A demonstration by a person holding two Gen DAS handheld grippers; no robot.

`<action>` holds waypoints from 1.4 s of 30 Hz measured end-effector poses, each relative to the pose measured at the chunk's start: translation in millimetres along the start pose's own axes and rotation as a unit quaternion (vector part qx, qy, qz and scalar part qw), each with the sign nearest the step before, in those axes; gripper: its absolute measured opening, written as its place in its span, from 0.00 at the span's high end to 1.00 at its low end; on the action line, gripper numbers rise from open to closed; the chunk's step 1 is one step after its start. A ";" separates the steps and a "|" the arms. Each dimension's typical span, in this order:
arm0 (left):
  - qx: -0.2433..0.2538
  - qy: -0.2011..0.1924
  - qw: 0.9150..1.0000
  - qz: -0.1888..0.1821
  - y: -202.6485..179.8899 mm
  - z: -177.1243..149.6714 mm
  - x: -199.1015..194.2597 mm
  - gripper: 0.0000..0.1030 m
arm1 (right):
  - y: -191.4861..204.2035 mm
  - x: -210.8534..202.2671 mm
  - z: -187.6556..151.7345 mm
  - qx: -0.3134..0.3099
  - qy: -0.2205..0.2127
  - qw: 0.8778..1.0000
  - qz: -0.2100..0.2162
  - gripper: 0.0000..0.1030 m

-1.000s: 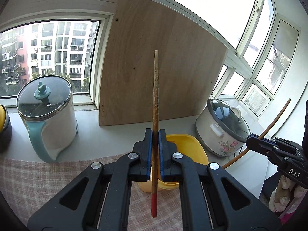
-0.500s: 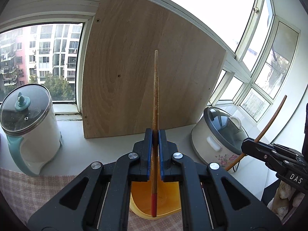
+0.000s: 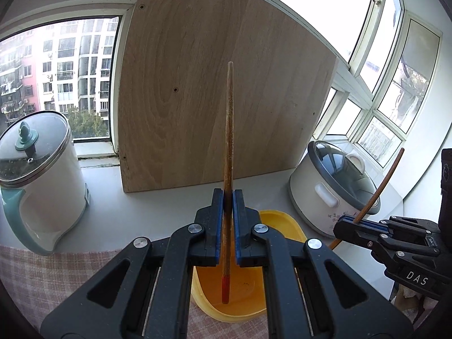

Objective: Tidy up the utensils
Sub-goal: 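Open the left tool over the yellow bin while the right tool releases its chopstick, then move both tools back from the bin toward the remaining chopsticks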

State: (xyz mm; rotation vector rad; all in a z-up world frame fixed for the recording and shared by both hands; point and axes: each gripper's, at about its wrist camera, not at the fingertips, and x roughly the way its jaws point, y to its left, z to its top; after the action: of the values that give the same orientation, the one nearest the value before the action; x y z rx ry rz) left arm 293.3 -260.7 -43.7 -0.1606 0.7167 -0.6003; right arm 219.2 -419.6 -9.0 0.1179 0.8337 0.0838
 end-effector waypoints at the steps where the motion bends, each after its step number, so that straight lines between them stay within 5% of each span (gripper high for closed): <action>1: 0.001 0.001 1.000 0.001 -0.1 -1.1 -0.5 0.96 | 0.4 1.7 -1.6 -0.001 0.002 1.000 0.000 0.95; 7: 0.012 0.012 1.000 0.003 -2.7 -6.0 -6.1 0.94 | 3.2 7.2 -4.6 0.001 0.016 1.000 -0.004 0.95; 9: 0.014 0.010 1.000 0.007 -3.9 -7.5 -10.0 0.77 | 5.4 8.3 -5.9 0.000 0.022 1.000 -0.005 0.87; 11: 0.014 0.006 1.000 0.006 -4.5 -9.0 -15.3 0.62 | 6.4 6.0 -7.9 0.001 0.017 1.000 -0.014 0.47; 13: 0.015 0.006 1.000 0.007 -5.3 -9.7 -19.1 0.62 | 7.4 -0.1 -10.9 0.002 0.005 1.000 -0.025 0.36; 42: 0.043 -0.029 0.998 0.045 6.2 -28.3 -137.7 0.57 | 48.2 -80.5 -33.2 -0.004 -0.039 0.999 -0.018 0.36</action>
State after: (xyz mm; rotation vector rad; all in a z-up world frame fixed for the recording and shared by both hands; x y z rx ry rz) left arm 195.6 -175.7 11.4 -0.0649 0.6370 -0.5384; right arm 139.3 -379.2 34.5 0.0984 0.7574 0.0480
